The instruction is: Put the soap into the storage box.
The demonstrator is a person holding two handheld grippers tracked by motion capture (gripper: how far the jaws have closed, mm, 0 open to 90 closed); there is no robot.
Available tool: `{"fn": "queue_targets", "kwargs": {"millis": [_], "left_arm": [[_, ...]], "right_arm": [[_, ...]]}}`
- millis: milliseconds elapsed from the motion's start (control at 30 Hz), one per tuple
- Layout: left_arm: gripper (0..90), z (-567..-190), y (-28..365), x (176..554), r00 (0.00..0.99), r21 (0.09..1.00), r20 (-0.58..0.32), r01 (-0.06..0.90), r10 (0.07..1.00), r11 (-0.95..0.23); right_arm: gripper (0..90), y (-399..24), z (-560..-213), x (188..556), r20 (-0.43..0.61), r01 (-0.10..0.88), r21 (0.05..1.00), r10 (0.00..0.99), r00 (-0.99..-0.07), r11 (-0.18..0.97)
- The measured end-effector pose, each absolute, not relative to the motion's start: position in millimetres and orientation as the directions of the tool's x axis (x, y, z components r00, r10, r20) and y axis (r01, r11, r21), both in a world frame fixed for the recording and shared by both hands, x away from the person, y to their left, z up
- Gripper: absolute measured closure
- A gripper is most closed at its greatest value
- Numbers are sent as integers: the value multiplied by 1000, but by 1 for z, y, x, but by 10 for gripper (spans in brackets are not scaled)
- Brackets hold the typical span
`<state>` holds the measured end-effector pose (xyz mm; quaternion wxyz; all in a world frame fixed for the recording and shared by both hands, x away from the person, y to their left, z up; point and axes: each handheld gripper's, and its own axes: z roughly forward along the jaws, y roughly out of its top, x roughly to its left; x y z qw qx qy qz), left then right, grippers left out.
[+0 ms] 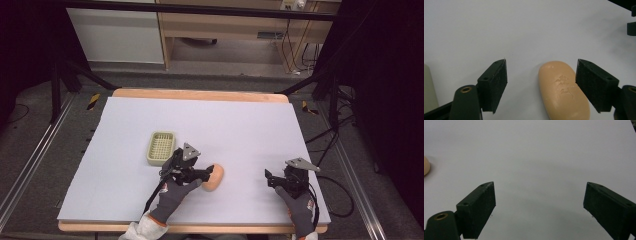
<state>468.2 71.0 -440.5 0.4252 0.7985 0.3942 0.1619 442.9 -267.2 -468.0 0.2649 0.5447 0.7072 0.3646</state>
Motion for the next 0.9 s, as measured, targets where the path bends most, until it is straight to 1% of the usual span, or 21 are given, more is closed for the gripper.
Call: {"fn": "queue_targets", "kwargs": {"millis": [433, 900], "left_arm": [[242, -448, 55, 467, 655, 798, -90, 498, 750, -339], [233, -458, 43, 466, 673, 775, -70, 501, 736, -384]], "right_arm": [[108, -267, -468, 443, 22, 577, 805, 965, -262, 138], [109, -267, -468, 443, 21, 579, 803, 965, -262, 139]]}}
